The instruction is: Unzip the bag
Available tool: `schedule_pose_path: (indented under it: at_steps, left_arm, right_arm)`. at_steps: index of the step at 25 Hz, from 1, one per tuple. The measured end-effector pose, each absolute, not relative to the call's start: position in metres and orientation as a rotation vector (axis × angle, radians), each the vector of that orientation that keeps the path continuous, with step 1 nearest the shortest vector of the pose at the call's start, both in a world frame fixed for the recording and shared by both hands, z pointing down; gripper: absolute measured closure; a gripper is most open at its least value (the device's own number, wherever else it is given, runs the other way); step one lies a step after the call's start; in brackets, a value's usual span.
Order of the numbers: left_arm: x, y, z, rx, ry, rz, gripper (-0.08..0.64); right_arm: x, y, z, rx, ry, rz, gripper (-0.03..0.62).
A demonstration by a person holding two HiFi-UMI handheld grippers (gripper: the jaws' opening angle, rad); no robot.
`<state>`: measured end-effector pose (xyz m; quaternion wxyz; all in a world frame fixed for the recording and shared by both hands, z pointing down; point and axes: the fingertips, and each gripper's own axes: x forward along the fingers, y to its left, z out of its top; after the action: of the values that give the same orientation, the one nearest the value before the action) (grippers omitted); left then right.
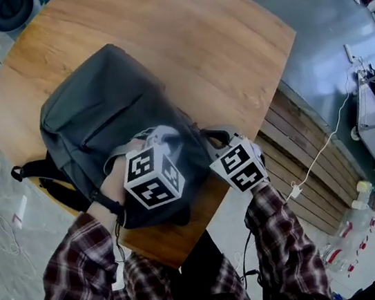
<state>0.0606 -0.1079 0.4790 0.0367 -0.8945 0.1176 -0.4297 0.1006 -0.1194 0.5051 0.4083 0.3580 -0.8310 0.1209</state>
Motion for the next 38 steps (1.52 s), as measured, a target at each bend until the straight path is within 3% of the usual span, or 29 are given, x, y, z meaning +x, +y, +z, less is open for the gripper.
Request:
schedule_pose_path:
  at_steps: [9,16,24,29,38]
  left_arm:
    - [0.068,-0.107,0.506,-2.787,0.176,-1.346,0.554]
    - [0.073,-0.131,0.507,-2.817,0.319,-1.391,0.554]
    - [0.077,-0.169,0.508,-2.774,0.568,-1.424,0.553]
    - [0.076,-0.167,0.497,-2.789,0.639,-1.387,0.554]
    - [-0.024,-0.104,0.474,-2.709,0.334,-1.435,0.554]
  right_arm:
    - [0.115,-0.077,0.514,0.884,-2.052,0.365,0.581]
    - [0.103,-0.016,0.499,0.961,-2.068,0.482,0.581]
    - [0.041,0.048,0.493,0.950,-2.172,0.632,0.581]
    - [0.048,0.045,0.490,0.990,-2.172,0.635,0.581]
    - [0.086,0.024,0.491,1.032,-2.150,0.597,0.581]
